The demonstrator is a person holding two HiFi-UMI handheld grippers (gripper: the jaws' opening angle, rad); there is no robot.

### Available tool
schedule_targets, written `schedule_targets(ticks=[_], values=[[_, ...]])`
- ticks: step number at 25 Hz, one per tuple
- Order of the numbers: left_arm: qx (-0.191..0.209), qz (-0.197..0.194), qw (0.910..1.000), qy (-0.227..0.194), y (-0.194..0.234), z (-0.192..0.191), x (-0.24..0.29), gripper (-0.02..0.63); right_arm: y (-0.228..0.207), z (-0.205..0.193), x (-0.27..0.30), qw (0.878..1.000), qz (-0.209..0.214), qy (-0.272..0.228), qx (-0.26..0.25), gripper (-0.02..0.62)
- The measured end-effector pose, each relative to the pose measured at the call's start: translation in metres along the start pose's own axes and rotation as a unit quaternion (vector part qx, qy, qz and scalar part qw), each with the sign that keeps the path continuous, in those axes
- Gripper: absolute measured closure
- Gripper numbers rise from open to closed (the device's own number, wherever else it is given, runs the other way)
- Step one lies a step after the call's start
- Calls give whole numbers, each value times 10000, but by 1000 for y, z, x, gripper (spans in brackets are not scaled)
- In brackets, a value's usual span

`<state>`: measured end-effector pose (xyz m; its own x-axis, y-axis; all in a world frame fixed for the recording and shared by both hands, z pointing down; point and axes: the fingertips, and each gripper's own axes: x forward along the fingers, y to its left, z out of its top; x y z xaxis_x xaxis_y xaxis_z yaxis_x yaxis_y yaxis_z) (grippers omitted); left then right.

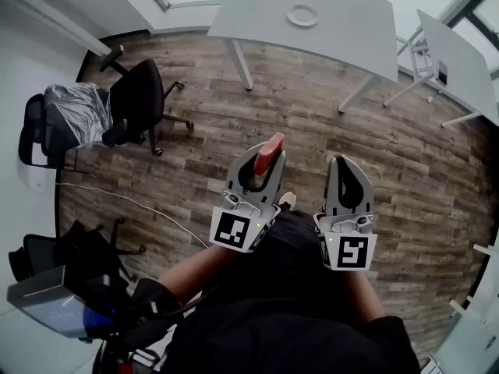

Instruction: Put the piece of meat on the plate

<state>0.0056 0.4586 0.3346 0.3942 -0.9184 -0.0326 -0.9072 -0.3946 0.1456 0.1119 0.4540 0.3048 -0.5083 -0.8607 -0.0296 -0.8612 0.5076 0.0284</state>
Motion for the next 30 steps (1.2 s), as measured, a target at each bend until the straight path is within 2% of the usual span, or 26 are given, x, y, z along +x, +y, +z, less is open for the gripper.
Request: schedule_targets(ticks=[8, 19, 27, 30], values=[[45, 72, 9999, -58, -10, -4, 1, 512, -12, 4, -15, 9995, 60, -294, 131, 591], [38, 412, 9991, 108, 11, -10, -11, 512, -15, -4, -13, 9989, 45, -312, 350, 591], [33, 305, 9995, 63, 1, -6, 1, 512, -26, -6, -22, 9990, -57, -223, 388, 591], [17, 200, 9998, 29, -4, -4, 12, 512, -32, -4, -23, 9996, -111, -207, 136, 591]])
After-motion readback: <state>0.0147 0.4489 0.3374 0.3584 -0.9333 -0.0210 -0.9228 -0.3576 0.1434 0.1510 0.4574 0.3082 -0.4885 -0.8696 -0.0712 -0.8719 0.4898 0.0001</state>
